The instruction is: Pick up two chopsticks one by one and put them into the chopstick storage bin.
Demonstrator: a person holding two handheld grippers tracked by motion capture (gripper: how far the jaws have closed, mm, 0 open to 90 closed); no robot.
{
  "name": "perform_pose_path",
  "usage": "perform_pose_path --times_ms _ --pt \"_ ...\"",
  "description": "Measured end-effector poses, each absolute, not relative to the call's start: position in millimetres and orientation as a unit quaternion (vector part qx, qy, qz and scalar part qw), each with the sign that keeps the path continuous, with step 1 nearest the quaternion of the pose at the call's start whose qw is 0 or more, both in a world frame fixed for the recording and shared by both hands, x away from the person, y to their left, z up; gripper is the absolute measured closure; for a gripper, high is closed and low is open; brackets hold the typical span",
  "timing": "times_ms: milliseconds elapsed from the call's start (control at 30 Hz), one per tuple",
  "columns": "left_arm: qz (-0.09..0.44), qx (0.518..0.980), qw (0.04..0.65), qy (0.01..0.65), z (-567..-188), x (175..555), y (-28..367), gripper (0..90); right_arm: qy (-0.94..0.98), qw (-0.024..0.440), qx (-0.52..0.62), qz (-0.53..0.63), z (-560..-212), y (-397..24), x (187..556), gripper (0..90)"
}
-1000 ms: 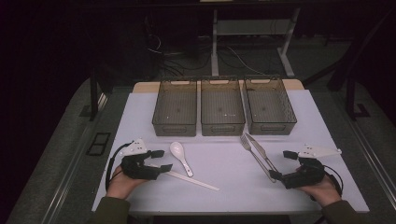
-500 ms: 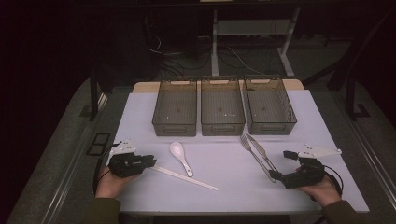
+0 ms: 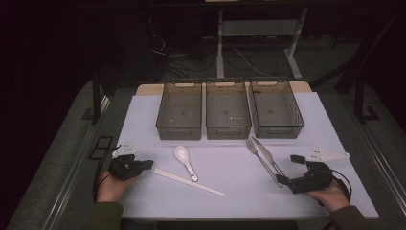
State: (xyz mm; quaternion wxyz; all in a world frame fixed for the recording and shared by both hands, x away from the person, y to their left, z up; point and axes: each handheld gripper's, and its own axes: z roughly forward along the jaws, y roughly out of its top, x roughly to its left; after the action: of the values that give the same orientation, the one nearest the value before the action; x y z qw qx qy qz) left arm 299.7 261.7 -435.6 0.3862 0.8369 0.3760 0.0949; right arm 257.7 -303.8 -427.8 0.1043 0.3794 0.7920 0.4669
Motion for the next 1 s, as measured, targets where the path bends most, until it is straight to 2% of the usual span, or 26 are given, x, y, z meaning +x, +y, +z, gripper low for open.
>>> perform_pose_path --times_ms 1000 --pt "0.082 0.851 0.361 0.372 -437.9 296.3 254.5 88.4 0.791 0.104 0.382 0.466 -427.6 -304.6 257.7 1.0"
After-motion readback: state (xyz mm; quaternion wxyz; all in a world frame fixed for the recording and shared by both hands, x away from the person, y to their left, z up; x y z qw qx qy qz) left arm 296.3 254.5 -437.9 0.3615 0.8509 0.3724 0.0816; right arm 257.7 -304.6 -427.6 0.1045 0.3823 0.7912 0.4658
